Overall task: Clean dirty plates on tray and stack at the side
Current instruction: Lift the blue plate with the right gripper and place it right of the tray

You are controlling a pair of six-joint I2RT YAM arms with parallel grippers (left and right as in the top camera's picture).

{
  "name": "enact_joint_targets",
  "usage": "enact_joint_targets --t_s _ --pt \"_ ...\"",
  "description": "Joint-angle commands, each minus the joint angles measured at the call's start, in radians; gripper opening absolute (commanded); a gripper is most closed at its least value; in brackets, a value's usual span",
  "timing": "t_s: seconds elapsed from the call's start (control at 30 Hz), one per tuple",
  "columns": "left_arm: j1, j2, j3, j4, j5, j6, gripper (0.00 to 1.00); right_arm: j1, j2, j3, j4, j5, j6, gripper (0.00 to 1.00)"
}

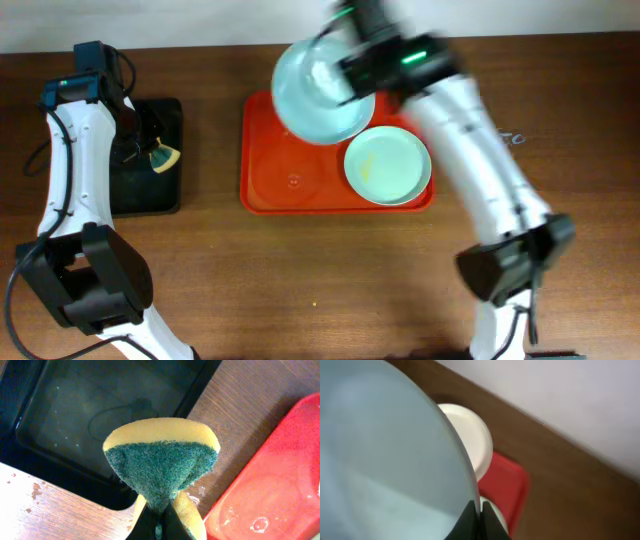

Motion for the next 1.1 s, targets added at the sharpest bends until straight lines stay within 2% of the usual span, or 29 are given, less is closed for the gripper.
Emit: enact_joint_targets --t_s 0.0,0.13,0.23,0.33,0.47,0.57,0.6,0.63,0.7,0.77,0.8,0.97,1.07 --pt "0.004 -0.025 0.017 -0.001 -0.007 0.013 0.0 -0.263 0.028 -0.014 -0.062 -0.496 0.035 0.04" --pt "0.004 -0.025 0.017 0.002 -0.007 0.013 0.0 -0.494 0.107 -0.107 -0.068 -0.519 0.035 0.04" --pt "0.004 -0.025 0.017 0.002 -0.007 0.013 0.0 -0.61 0.15 -0.169 -0.04 -0.517 0.043 0.04" --pt "0.004 -0.025 0.017 0.003 -0.007 0.013 0.0 -0.754 0.172 -0.288 0.077 -0.517 0.143 0.04" --pt "0.004 -0.025 0.017 0.003 -0.007 0.013 0.0 -0.846 0.172 -0.432 0.219 -0.511 0.158 0.04" --pt "0.004 -0.025 0.017 0.005 -0.007 0.013 0.0 -0.863 0.172 -0.508 0.286 -0.509 0.158 0.05" --pt "0.004 -0.025 0.017 0.007 -0.007 0.013 0.0 -0.863 0.172 -0.513 0.29 -0.508 0.158 0.11" --pt "0.004 -0.025 0.017 0.009 -0.007 0.013 0.0 -0.861 0.172 -0.513 0.29 -0.509 0.158 0.22" --pt "0.004 -0.025 0.017 0.008 -0.007 0.013 0.0 -0.86 0.167 -0.505 0.285 -0.509 0.167 0.51" --pt "0.004 -0.025 0.017 0.008 -0.008 0.013 0.0 -0.86 0.158 -0.465 0.25 -0.509 0.207 0.69" --pt "0.004 -0.025 0.017 0.009 -0.008 0.013 0.0 -0.86 0.147 -0.434 0.225 -0.518 0.219 0.72" --pt "0.004 -0.023 0.017 0.015 -0.007 0.013 0.0 -0.791 0.082 -0.327 0.198 -0.699 0.217 0.75" --pt "-0.001 -0.019 0.017 0.015 -0.006 0.013 0.0 -0.62 0.093 -0.325 0.282 -0.715 0.155 0.74"
